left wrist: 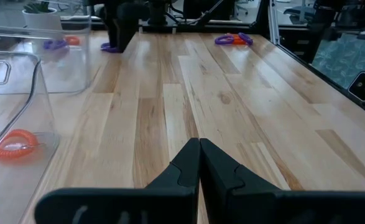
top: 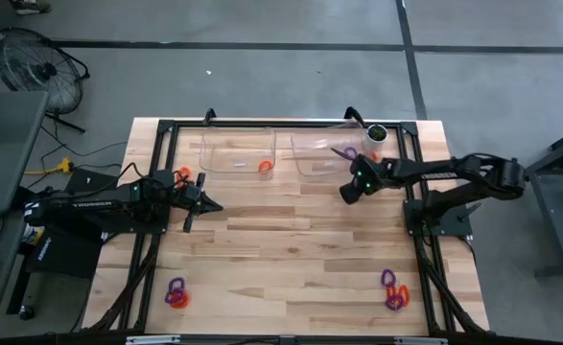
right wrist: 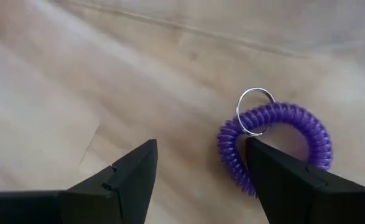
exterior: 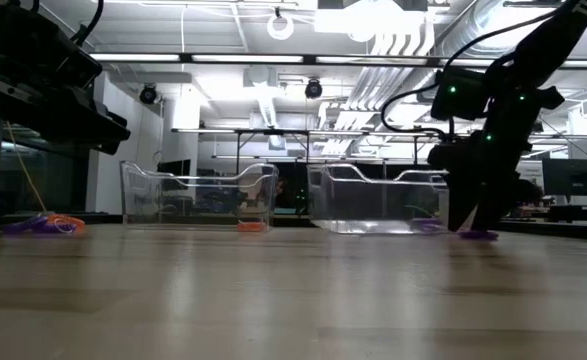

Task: Sort spring keychains
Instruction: Put the violet spring keychain into the right transparent bin

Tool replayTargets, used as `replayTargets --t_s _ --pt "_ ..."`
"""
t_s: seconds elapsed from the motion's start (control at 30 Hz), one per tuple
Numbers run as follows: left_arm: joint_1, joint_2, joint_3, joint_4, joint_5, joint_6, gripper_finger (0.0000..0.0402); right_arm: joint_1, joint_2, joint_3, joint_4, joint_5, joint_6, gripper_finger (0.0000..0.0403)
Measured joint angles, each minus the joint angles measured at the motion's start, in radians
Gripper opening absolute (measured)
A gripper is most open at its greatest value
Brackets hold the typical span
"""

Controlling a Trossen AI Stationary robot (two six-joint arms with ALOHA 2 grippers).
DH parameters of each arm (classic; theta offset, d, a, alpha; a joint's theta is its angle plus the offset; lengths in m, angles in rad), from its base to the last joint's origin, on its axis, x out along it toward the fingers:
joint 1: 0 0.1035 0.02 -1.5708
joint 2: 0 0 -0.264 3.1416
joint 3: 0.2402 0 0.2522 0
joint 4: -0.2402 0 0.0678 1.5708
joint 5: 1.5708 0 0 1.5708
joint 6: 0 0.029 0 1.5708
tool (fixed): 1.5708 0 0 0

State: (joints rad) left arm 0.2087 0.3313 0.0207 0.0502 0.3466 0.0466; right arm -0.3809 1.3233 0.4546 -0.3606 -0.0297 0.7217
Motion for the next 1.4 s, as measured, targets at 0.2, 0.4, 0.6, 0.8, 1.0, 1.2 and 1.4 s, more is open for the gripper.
replayTargets --t_s 0.2,0.4,0.6,0.8,1.0,1.2,1.4 --pt "0.0 0.0 0.0 0.0 0.0 0.0 0.0001 0.006 -0.025 -0.004 -0.032 -0.031 0.003 0.0239" --pt "0.0 0.0 0.0 0.0 0.0 0.0 0.0001 -0.004 -0.028 0.007 -0.051 -0.012 -0.015 0.0239" --pt "0.0 0.0 0.0 0.0 0.0 0.0 0.0001 0.023 -0.028 0.009 -0.068 0.017 -0.014 0.0239" --pt "0.0 0.0 0.0 0.0 0.0 0.0 0.0001 0.047 -0.028 0.009 -0.086 0.023 -0.013 0.0239" --pt "0.0 0.0 0.0 0.0 0.0 0.0 0.0001 0.068 -0.029 0.009 -0.103 0.015 -0.014 0.0239" --pt "0.0 0.0 0.0 0.0 0.0 0.0 0.0001 0.07 -0.035 0.01 -0.121 0.019 -0.024 0.0239" --pt "0.0 0.0 0.0 0.0 0.0 0.0 0.0001 0.075 -0.06 0.007 -0.147 0.023 -0.046 0.0238"
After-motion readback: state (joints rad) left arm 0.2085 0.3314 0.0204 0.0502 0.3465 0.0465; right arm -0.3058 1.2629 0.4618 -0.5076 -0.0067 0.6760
